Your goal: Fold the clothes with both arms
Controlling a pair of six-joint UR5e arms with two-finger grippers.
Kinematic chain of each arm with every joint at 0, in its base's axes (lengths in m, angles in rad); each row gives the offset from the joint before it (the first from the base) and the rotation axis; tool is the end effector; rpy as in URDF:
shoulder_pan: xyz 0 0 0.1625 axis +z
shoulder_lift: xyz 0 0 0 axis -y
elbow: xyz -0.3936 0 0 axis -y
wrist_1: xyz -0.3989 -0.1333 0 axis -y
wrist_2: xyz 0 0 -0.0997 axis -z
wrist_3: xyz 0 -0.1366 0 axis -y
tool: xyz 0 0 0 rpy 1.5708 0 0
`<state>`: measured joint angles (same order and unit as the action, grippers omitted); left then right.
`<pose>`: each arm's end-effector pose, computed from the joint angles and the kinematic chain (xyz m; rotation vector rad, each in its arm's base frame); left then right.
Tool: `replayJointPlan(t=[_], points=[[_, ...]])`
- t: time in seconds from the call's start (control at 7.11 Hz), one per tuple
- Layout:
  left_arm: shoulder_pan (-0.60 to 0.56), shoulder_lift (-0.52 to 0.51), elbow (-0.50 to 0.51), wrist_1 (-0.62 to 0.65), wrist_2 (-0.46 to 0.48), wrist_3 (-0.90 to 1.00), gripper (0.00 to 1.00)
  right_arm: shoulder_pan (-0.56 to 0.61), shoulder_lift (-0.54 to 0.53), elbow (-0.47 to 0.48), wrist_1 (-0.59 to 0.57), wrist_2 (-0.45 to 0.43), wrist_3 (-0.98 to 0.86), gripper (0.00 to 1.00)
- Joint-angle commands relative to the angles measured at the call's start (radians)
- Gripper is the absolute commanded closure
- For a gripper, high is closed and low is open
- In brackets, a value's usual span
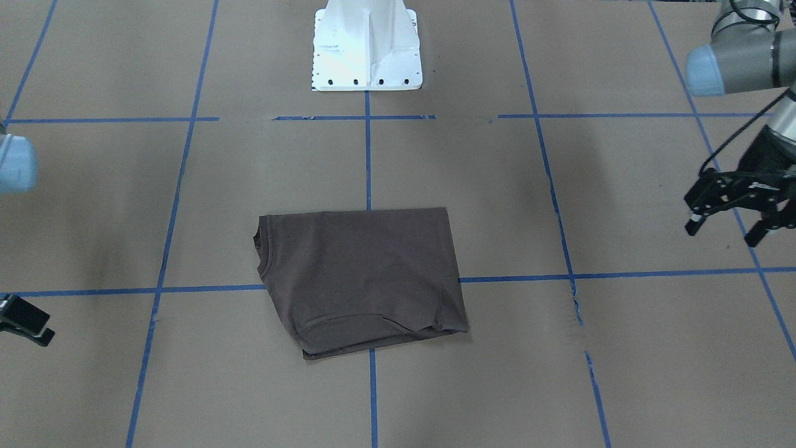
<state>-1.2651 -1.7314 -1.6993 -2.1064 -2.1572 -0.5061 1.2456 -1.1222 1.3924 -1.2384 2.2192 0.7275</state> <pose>0.1245 -0.5862 0.4413 0.5159 0.8215 0.0572 -0.1752 -0.6786 0.4439 0.1867 -0.8351 0.1822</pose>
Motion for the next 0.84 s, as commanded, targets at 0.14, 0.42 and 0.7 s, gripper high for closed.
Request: replayJointPlan(t=[0.14,0.42,0.7], points=[[-0.22,0.019,0.121,0.238,-0.231,0.273,0.0,0.147,-0.178,0.202,-0.367,0.147,-0.463,0.0],[-0.25,0.114,0.098,0.298,-0.23,0.392,0.0,0.175,-0.304,0.319,-0.383,0.206,-0.459,0.0],[-0.254,0.142,0.09,0.269,-0.22,0.402,0.0,0.151,-0.315,0.367,-0.388,0.096,-0.458,0.0]])
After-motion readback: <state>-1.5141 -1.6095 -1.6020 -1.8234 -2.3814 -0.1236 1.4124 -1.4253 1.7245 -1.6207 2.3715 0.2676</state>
